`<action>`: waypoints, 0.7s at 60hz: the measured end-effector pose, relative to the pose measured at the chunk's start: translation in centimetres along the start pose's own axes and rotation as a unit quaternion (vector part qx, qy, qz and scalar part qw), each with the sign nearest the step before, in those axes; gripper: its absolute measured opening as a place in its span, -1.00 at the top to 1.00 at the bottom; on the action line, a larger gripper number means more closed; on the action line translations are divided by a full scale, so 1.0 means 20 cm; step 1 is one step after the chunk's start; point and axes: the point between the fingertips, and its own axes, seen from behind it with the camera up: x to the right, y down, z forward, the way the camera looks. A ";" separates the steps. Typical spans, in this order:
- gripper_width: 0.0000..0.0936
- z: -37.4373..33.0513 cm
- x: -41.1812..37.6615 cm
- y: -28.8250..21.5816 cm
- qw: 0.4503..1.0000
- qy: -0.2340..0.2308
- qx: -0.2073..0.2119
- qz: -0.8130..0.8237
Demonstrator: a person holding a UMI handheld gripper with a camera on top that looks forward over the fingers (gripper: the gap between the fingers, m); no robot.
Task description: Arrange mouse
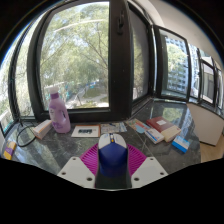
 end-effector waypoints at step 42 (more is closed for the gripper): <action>-0.82 -0.08 0.07 0.35 0.996 0.005 -0.080 -0.036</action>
